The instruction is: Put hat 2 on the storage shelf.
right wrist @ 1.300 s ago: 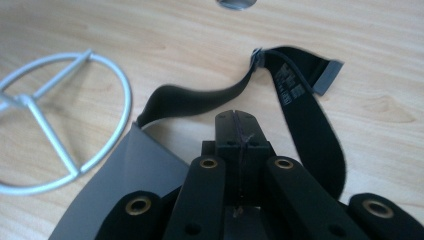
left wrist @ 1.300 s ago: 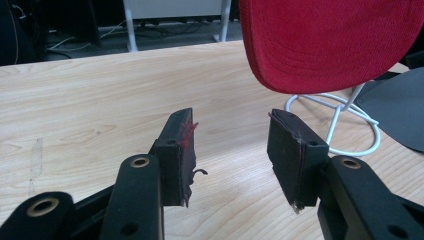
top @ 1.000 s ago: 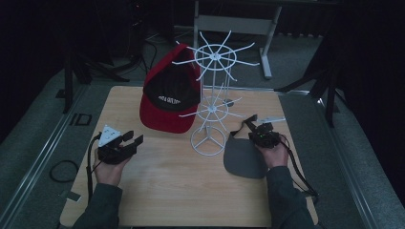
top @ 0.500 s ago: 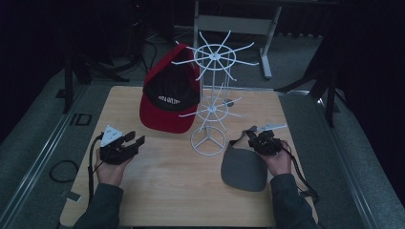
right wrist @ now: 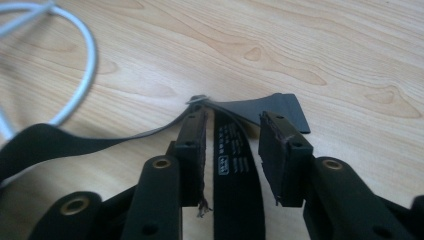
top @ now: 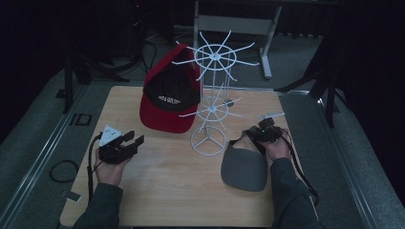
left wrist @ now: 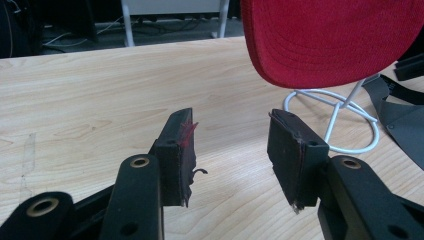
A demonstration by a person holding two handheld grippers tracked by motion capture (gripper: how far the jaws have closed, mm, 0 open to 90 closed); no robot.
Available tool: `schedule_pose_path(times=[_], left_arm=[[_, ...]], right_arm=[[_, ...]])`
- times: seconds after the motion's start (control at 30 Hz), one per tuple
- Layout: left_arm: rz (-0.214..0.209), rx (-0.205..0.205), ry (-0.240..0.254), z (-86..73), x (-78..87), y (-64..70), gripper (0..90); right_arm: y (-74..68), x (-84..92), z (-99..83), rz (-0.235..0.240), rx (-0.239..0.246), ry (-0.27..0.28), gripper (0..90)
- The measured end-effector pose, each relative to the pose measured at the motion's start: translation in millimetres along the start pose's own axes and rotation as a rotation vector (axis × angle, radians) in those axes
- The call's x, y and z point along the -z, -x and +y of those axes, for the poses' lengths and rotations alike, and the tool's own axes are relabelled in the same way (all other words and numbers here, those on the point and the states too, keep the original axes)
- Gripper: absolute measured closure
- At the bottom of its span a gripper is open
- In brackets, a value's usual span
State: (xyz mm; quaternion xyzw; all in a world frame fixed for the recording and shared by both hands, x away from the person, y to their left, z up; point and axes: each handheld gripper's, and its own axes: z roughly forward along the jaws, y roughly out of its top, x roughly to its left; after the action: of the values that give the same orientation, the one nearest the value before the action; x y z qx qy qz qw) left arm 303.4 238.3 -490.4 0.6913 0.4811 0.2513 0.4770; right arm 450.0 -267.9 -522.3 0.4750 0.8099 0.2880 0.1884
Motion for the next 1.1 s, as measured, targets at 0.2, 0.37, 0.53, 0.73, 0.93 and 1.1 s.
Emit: schedule_pose_path(times=[0.2,0.37,0.53,0.73,0.93,1.1], left_arm=[[0.0,0.002,-0.001,0.0,0.9,-1.2,53.9],[0.0,0.002,-0.001,-0.1,1.0,-1.4,53.7],[-0.004,0.005,-0.002,-0.2,0.2,-0.9,53.5],[-0.005,0.006,-0.001,-0.7,-0.2,-0.5,53.4],[-0.002,0.007,0.003,-1.2,1.8,-1.6,53.3],[0.002,0.015,0.009,-1.5,3.3,-3.7,53.3]], right_arm=[[-1.3,-13.8,7.3,-0.054,0.083,-0.048,54.8],[-3.7,-22.2,8.6,-0.077,0.161,-0.1,52.0],[-5.1,-26.5,10.1,-0.074,0.181,-0.096,49.8],[-5.0,-33.0,14.6,-0.051,0.187,-0.126,63.0],[-4.8,-32.3,14.4,-0.018,0.121,-0.109,88.6],[-2.7,-18.9,18.2,-0.016,0.09,-0.015,88.8]])
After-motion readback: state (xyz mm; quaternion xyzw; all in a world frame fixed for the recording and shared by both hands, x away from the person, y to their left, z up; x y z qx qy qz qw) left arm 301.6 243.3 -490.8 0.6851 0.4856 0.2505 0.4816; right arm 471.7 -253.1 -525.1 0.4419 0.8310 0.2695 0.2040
